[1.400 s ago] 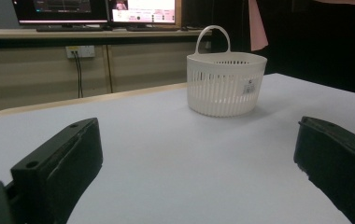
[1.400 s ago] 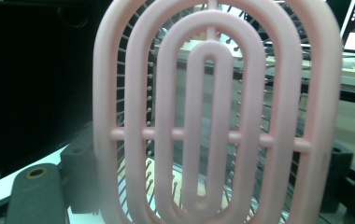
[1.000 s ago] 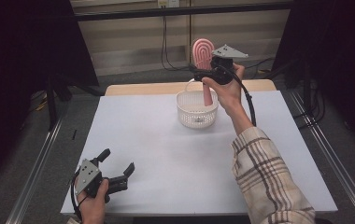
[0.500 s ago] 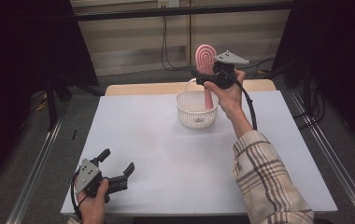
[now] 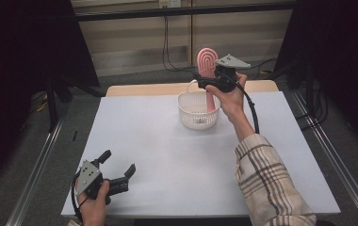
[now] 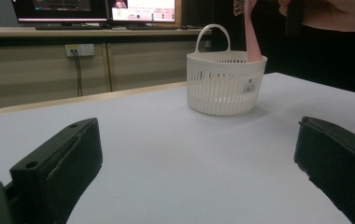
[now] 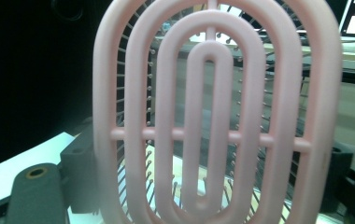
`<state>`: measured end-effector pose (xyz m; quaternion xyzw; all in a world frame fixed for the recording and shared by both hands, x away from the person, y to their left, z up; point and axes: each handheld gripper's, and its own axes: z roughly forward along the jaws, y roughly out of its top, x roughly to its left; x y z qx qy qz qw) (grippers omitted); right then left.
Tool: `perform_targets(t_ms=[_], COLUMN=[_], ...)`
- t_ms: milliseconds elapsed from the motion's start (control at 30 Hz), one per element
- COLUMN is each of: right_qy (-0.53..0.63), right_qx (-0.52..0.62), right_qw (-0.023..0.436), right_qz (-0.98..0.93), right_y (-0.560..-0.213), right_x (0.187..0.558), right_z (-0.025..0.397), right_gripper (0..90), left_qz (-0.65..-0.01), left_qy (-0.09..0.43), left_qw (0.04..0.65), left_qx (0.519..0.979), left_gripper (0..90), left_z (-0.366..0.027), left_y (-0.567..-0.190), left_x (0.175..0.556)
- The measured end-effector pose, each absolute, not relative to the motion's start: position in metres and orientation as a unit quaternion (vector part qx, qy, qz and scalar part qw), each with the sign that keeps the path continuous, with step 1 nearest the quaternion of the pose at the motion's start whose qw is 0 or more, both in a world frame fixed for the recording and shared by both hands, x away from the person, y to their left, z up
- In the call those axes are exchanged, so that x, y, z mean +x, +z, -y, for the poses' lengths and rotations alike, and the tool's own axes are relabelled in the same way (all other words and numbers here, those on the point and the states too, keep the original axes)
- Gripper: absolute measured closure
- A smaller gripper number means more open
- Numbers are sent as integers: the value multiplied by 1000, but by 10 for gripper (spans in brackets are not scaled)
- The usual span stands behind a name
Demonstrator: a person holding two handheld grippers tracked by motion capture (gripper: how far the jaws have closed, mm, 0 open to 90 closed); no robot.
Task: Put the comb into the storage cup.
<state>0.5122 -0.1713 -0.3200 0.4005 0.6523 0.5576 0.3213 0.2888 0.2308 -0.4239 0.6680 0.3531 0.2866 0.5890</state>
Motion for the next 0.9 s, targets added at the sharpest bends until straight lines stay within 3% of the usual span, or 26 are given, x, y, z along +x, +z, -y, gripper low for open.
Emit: perform_targets(t_ms=[900], right_qy=[545], right_qx=[410], right_qw=[328], right_qz=[-654], right_y=[-341], right_x=[508], right_z=[177], right_gripper=[193], left_qz=[-351], left_qy=[287], left_qw=[588], left_qx=[670], left_gripper=[12], left_z=[-231], left_y=[-424], left_x=[289])
